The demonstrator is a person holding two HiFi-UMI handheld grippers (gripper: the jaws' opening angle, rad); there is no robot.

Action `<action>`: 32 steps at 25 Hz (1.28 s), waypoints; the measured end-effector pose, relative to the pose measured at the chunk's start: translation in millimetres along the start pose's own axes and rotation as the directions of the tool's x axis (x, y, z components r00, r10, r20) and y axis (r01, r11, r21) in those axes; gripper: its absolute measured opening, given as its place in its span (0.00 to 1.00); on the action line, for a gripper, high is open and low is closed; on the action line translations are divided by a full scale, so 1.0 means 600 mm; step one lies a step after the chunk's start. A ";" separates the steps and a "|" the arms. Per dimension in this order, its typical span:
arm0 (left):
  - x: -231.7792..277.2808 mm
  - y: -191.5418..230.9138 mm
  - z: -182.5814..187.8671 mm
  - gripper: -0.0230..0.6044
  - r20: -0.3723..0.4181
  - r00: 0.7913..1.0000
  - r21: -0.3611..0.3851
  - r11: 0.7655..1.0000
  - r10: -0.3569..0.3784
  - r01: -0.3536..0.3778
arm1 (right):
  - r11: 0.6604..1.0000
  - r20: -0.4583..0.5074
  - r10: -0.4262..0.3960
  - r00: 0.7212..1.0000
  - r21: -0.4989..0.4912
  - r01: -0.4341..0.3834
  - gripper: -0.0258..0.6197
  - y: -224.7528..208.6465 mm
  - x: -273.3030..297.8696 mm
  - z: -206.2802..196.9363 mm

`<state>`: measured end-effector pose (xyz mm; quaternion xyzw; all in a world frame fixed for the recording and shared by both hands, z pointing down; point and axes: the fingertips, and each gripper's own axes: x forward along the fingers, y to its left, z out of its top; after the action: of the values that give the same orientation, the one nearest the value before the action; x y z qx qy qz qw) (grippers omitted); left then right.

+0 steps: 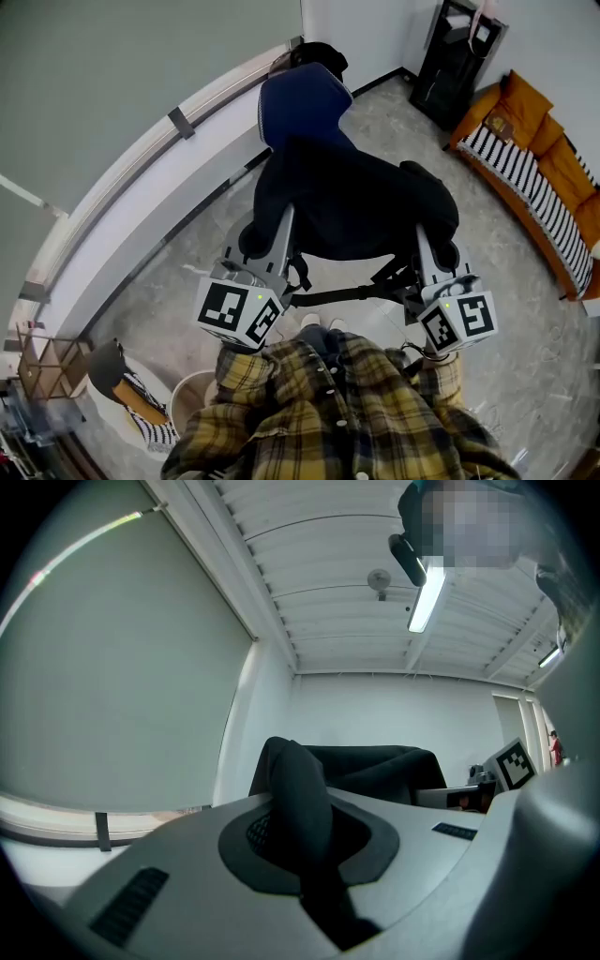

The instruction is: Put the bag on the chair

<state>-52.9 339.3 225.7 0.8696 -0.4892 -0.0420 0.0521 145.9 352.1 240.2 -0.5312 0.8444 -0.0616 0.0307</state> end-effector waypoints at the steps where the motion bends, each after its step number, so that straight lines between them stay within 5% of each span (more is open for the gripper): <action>1: 0.001 -0.002 -0.002 0.11 0.001 1.000 -0.001 1.000 0.001 -0.001 | 1.000 0.001 0.002 1.000 -0.002 -0.002 0.10 -0.003 -0.002 -0.001; 13: 0.048 -0.006 -0.030 0.11 -0.035 0.999 -0.013 1.000 0.018 -0.018 | 1.000 -0.028 0.002 1.000 0.020 -0.002 0.10 -0.051 0.017 -0.023; 32: 0.342 0.238 -0.004 0.11 -0.030 1.000 -0.010 1.000 0.005 -0.005 | 1.000 -0.033 -0.019 0.999 0.011 0.020 0.10 -0.155 0.370 -0.006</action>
<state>-67.2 90.3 242.1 0.8687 -0.4903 -0.0314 0.0638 132.3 112.7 259.8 -0.5382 0.8392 -0.0752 0.0193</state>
